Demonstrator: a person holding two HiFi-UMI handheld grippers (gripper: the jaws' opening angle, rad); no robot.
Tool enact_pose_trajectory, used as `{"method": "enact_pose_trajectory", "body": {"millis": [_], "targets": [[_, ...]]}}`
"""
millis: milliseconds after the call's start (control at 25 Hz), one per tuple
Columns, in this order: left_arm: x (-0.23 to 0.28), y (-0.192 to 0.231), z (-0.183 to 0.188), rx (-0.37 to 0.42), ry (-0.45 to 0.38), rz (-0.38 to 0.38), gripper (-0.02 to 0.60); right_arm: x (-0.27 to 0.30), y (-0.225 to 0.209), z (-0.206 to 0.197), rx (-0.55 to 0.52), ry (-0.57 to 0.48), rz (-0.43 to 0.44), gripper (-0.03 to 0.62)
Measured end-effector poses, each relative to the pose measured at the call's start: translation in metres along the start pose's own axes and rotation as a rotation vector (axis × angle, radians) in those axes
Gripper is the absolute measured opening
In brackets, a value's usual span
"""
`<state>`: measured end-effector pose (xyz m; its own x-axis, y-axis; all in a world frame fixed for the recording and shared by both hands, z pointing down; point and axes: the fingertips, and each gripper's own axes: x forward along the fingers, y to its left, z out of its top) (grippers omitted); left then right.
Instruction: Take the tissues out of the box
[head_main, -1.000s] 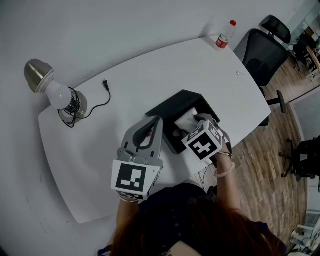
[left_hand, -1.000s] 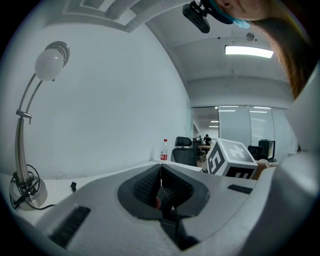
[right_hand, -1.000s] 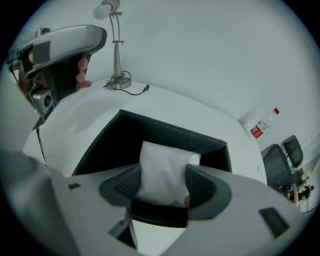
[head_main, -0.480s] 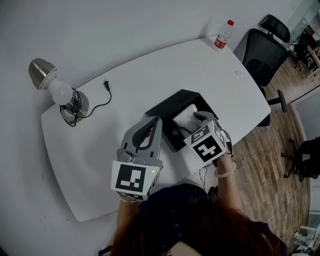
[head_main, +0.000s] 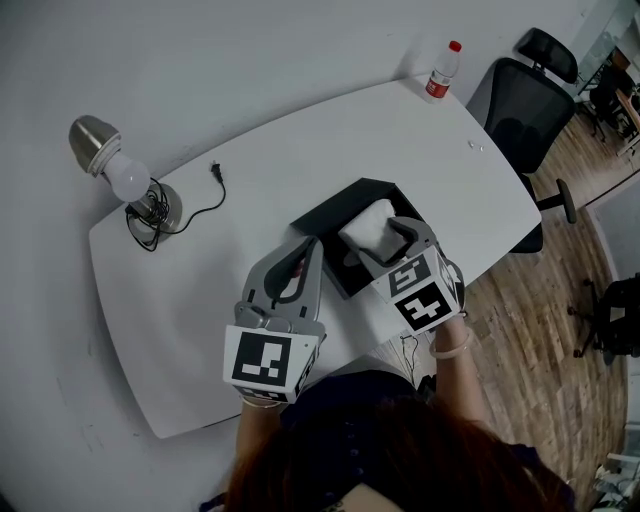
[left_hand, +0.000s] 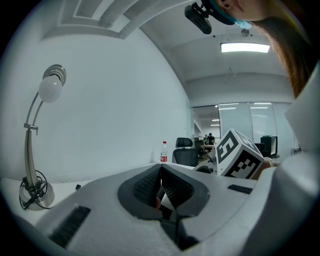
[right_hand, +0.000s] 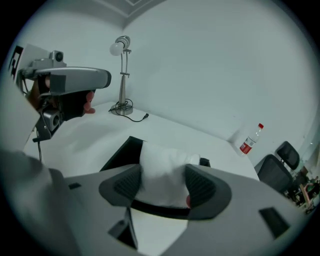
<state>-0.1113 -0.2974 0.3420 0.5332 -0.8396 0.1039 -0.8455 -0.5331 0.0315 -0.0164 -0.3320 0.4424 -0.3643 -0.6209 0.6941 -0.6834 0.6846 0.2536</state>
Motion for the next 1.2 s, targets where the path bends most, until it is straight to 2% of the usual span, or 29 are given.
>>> {"method": "enact_pose_trajectory", "body": {"millis": [360, 1200], "targets": [[-0.015, -0.017, 0.005, 0.017, -0.018, 0.009, 0.025, -0.024, 0.000, 0.008, 0.011, -0.119, -0.052, 0.291], [-0.052, -0.056, 0.013, 0.041, -0.043, 0.042, 0.025, -0.088, 0.009, 0.016, 0.067, -0.322, -0.129, 0.290]]}}
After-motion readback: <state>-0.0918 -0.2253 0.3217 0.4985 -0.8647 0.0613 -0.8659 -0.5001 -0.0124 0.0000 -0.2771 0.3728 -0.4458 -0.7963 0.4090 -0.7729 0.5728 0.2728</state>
